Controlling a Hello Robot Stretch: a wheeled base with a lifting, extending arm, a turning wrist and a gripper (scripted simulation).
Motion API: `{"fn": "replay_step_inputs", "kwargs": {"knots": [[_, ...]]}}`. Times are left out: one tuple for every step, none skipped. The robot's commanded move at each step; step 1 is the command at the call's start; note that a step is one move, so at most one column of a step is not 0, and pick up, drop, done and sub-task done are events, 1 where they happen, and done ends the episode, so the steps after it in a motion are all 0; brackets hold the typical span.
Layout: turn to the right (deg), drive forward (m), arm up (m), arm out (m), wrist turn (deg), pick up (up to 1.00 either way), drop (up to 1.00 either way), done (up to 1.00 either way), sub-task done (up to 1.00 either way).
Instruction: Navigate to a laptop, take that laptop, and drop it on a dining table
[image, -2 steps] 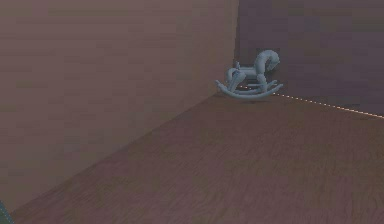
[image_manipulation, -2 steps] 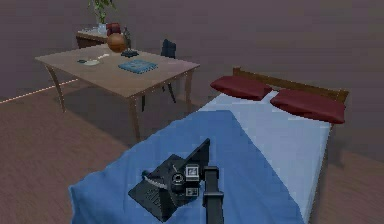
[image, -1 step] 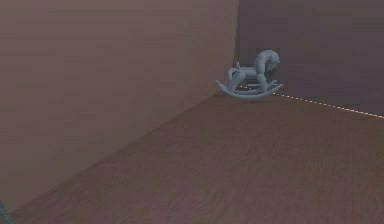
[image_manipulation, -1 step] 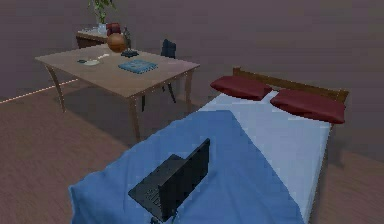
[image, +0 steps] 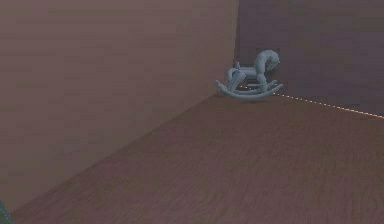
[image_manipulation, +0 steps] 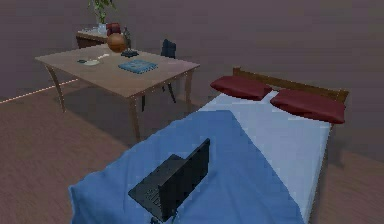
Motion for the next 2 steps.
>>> {"fn": "replay_step_inputs", "kwargs": {"knots": [[0.0,0.00,0.10,0.00,0.0,0.00,0.00,0.00,0.00],[0.0,0.00,0.46,0.00,0.0,0.00,0.00,0.00,0.00]]}}
